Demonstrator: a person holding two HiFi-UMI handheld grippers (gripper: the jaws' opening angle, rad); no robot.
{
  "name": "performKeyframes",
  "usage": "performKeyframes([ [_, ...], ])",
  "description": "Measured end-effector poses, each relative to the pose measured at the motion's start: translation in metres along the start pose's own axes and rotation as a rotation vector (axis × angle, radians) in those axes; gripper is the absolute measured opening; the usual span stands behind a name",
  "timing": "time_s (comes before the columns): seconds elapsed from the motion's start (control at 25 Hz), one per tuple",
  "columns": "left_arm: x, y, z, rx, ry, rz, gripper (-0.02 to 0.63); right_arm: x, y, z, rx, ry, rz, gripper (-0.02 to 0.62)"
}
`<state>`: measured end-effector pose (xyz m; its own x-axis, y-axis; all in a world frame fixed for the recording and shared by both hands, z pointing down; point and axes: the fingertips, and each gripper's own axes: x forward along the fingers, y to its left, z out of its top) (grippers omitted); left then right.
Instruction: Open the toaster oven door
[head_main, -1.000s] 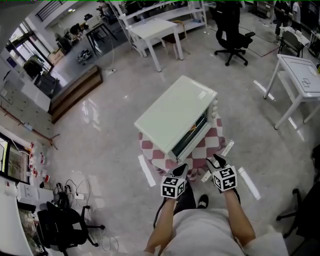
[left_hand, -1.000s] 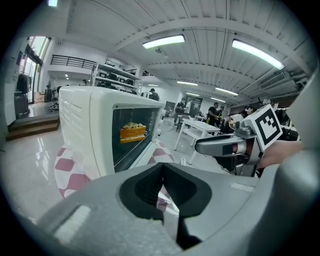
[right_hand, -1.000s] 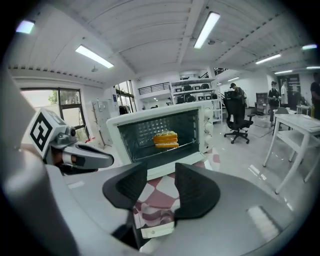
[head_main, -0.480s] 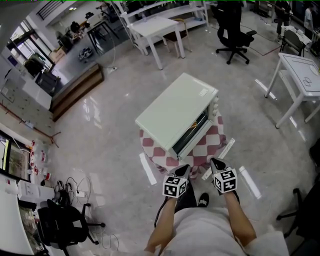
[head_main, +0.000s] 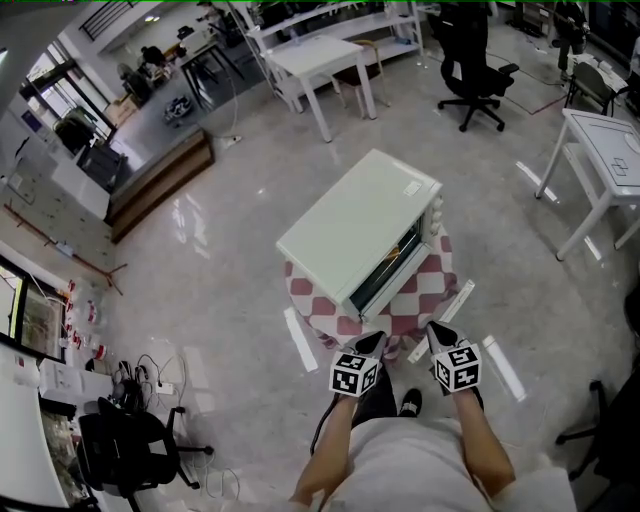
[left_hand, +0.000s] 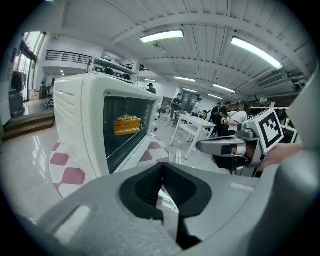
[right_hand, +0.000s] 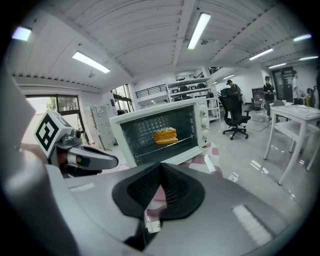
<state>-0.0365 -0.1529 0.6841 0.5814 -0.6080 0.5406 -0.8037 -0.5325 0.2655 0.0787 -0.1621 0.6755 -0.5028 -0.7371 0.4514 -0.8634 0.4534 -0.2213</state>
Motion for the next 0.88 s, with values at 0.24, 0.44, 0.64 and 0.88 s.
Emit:
performKeyframes([
  [0.24, -0.002, 0.0, 0.005, -0.005, -0.014, 0.002, 0.006, 0.001, 0.01, 0.002, -0.015, -0.002, 0.028, 0.003],
  [0.44, -0.001, 0.003, 0.004, -0.063, -0.005, -0.007, 0.006, 0.003, 0.015, 0.002, -0.027, -0.001, 0.045, 0.003],
  [0.64, -0.004, 0.007, 0.01, -0.074, -0.043, 0.006, 0.006, 0.006, 0.018, 0.004, -0.036, -0.003, 0.057, 0.003],
  [0.88, -0.004, 0.009, 0.014, -0.141, -0.075, -0.012, 0.006, 0.007, 0.016, 0.002, -0.051, 0.0, 0.054, 0.003],
])
